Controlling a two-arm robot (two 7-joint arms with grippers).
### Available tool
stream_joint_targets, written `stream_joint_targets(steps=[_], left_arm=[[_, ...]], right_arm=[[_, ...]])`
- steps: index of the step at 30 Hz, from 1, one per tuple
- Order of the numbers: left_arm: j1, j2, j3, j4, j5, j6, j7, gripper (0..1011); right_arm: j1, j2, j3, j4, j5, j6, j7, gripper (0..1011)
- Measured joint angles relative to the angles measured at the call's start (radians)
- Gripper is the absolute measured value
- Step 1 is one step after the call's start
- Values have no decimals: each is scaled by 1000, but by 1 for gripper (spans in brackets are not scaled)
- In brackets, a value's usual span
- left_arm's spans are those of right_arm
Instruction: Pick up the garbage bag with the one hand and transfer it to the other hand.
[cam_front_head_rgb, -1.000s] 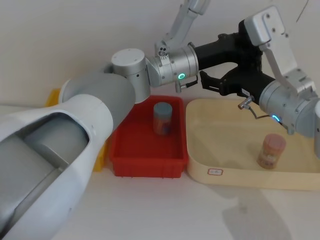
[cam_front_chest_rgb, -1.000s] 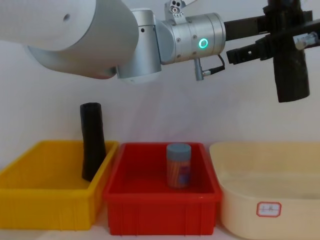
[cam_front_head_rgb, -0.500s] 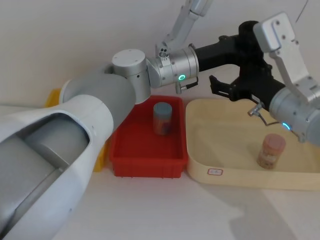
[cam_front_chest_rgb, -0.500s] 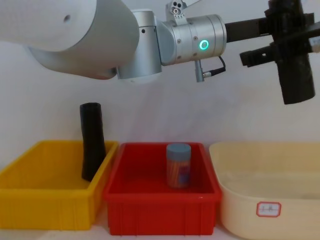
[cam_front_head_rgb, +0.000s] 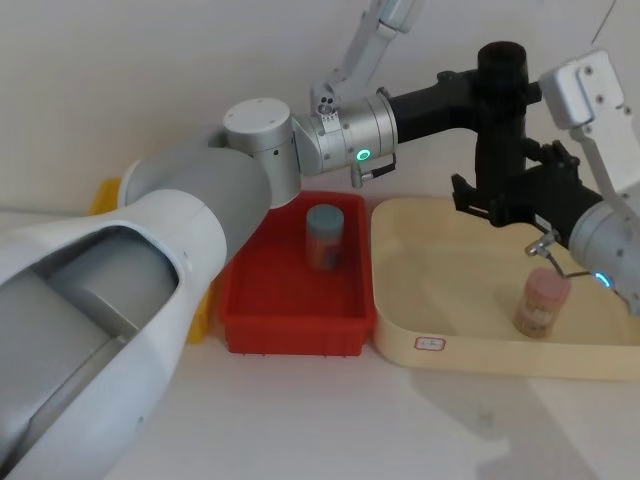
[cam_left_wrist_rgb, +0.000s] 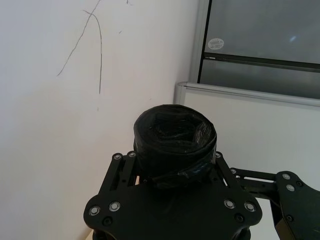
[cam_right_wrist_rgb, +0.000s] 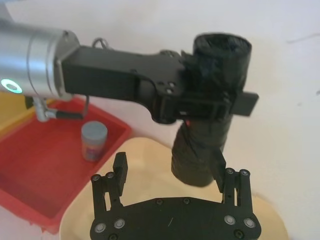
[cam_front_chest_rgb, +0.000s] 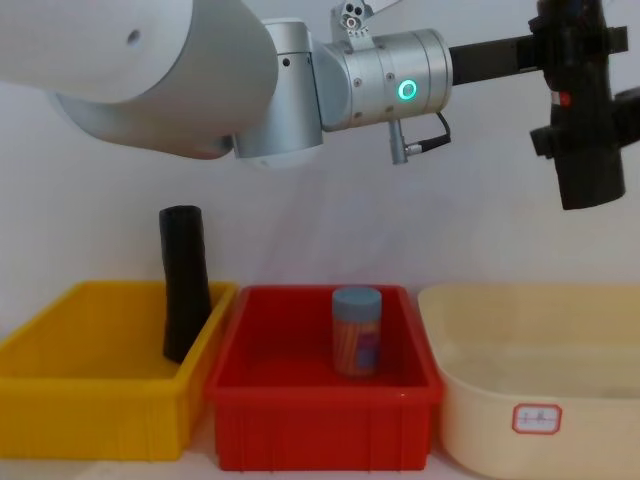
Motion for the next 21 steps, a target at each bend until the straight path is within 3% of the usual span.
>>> stream_joint_targets(steps=[9, 21], left_arm=[[0, 0, -1, 0, 0, 0, 0, 466], [0, 0, -1, 0, -1, 0, 0, 466]], right_arm=[[-9, -9, 11, 7, -15, 56, -20, 1002], [38, -46, 19, 92, -36, 98, -49, 1001]])
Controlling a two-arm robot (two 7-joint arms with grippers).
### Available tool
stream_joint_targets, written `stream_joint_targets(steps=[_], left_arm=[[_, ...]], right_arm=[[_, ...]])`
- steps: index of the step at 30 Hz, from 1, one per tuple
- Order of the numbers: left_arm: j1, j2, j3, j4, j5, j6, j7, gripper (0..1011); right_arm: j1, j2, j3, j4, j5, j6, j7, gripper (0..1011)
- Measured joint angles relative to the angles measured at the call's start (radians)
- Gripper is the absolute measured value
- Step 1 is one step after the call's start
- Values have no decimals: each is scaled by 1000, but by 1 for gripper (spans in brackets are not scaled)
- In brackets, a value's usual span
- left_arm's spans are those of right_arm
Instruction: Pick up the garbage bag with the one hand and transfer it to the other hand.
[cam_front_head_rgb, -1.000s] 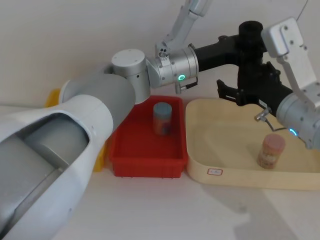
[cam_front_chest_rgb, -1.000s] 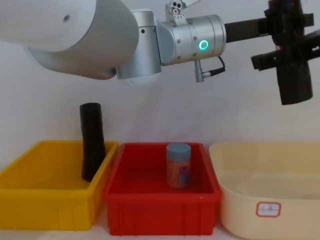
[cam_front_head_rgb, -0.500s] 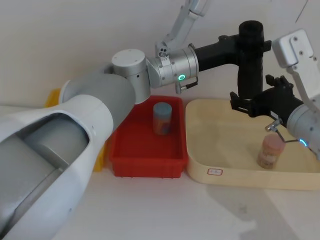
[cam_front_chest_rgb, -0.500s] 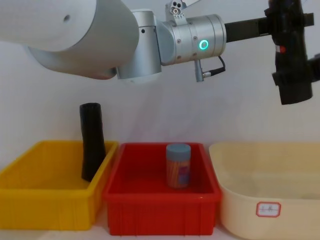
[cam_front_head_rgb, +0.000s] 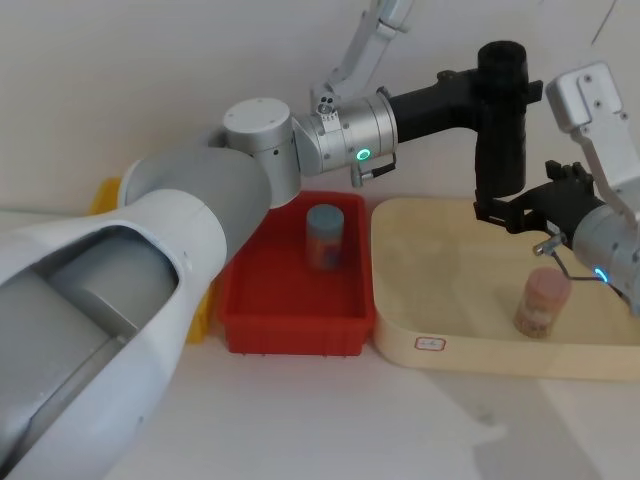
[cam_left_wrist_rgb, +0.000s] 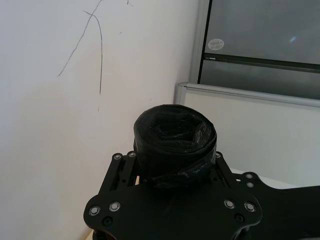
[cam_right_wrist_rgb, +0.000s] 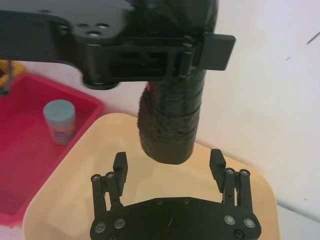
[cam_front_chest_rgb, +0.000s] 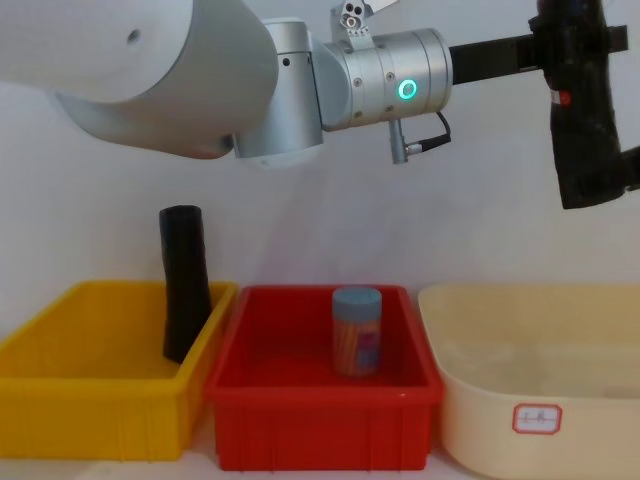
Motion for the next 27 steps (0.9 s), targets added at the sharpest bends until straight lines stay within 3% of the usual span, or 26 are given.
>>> stream_joint_targets(steps=[12, 27], left_arm=[[0, 0, 0, 0, 0, 0, 0, 466], [0, 0, 0, 0, 0, 0, 0, 466]], right_arm=[[44, -20, 4, 58, -8, 2, -2, 1001], [92, -32, -5, 118, -8, -28, 40, 1001]])
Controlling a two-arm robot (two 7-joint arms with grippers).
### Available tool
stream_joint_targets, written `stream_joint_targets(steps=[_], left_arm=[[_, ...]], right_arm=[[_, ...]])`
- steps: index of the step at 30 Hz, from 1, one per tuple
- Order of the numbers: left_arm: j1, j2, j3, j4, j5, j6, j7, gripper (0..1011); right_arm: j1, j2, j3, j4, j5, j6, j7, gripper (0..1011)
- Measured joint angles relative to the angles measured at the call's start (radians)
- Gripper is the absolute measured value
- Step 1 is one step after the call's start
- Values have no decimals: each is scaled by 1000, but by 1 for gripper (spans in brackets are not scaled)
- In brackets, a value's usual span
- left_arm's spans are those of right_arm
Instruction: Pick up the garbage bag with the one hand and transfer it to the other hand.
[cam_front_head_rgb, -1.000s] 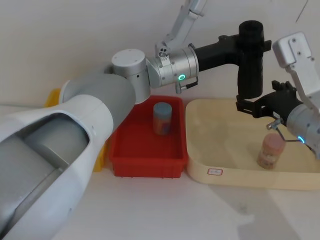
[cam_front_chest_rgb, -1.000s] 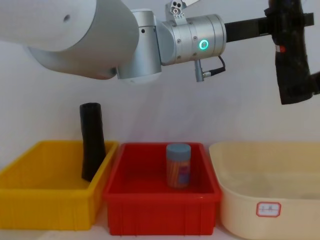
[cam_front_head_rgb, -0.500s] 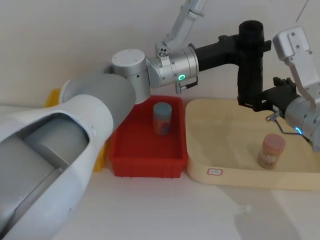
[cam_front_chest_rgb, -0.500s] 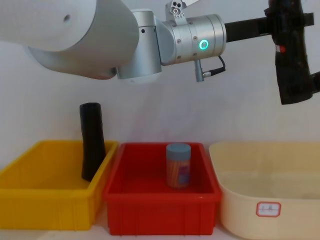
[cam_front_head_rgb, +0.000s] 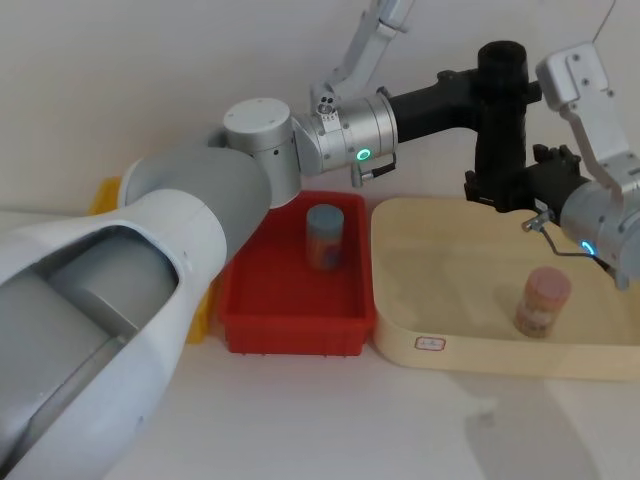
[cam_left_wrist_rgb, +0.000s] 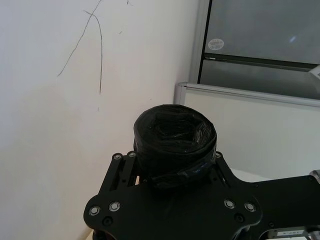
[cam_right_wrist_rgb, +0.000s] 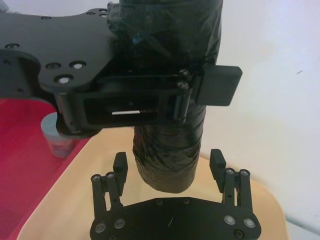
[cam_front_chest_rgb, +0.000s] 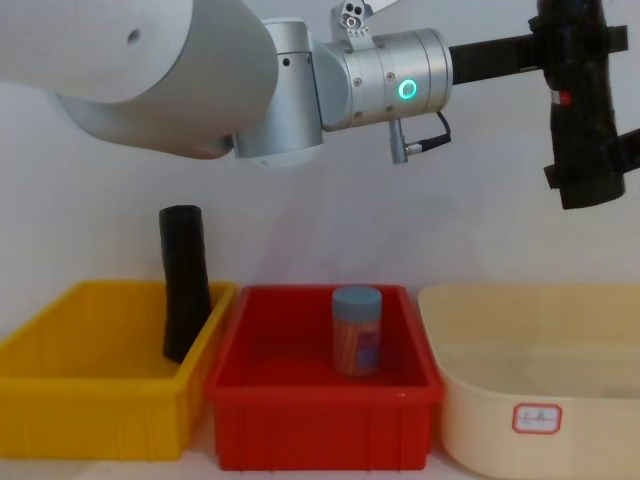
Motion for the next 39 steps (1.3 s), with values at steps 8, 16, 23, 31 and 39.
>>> stream_joint_targets(steps=[8, 16, 23, 31, 39], left_arm=[[0, 0, 0, 0, 0, 0, 0, 466], [0, 0, 0, 0, 0, 0, 0, 466], [0, 0, 0, 0, 0, 0, 0, 466], [0, 0, 0, 0, 0, 0, 0, 466], [0, 0, 0, 0, 0, 0, 0, 466]], right_arm=[[20, -12, -1, 27, 0, -13, 6, 1002], [31, -19, 0, 44, -2, -20, 9, 909], [36, -22, 0, 51, -3, -23, 10, 737], [39, -24, 0, 56, -4, -25, 11, 506], [41, -24, 0, 58, -5, -26, 11, 507]])
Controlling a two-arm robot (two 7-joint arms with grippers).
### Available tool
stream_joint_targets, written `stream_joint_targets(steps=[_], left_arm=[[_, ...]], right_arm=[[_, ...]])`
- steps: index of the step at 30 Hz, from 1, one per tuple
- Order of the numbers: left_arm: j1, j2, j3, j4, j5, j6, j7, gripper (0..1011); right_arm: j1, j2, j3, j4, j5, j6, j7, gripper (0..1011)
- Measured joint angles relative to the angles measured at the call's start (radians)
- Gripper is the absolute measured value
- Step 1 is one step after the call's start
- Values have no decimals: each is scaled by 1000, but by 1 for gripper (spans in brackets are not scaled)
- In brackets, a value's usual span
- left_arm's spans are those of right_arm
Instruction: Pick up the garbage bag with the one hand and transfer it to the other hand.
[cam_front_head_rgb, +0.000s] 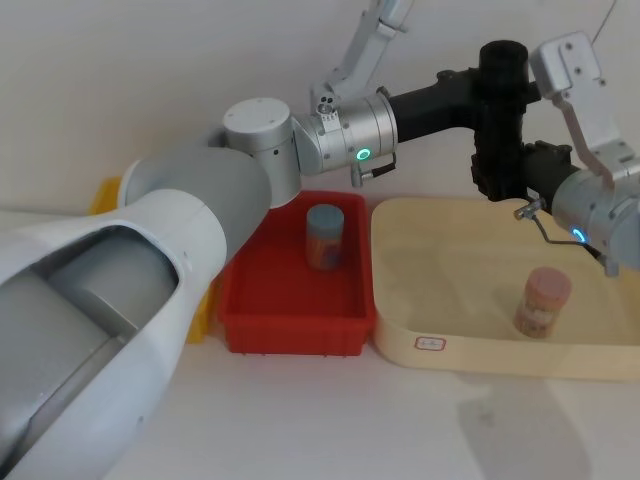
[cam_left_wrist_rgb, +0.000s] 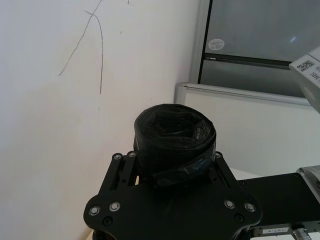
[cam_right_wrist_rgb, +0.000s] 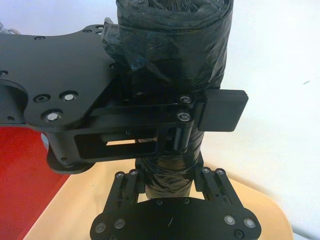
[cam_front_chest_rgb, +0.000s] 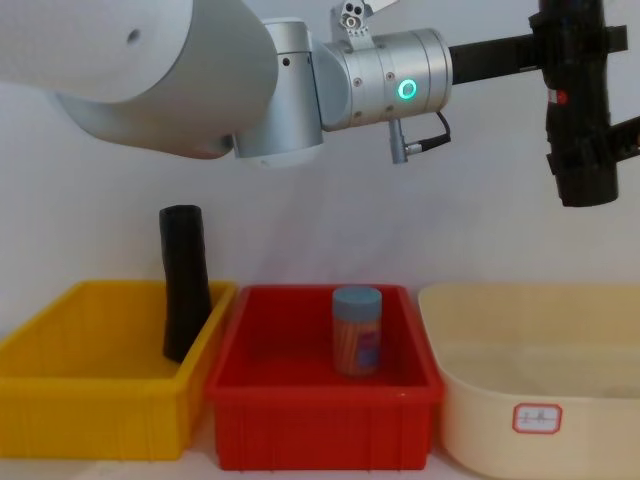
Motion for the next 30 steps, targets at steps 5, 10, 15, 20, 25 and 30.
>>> stream_joint_targets(steps=[5, 10, 15, 20, 25, 30], left_arm=[[0, 0, 0, 0, 0, 0, 0, 466], [0, 0, 0, 0, 0, 0, 0, 529], [0, 0, 0, 0, 0, 0, 0, 686], [0, 0, 0, 0, 0, 0, 0, 860], [0, 0, 0, 0, 0, 0, 0, 958], [0, 0, 0, 0, 0, 0, 0, 1000]], right_arm=[[0, 0, 0, 1, 0, -1, 0, 506], [1, -1, 0, 2, 0, -1, 0, 506], [1, -1, 0, 2, 0, -1, 0, 506], [1, -1, 1, 3, -2, -2, 0, 506], [4, -4, 7, 12, -7, -1, -9, 506], [13, -15, 26, 38, -14, 8, -32, 506]])
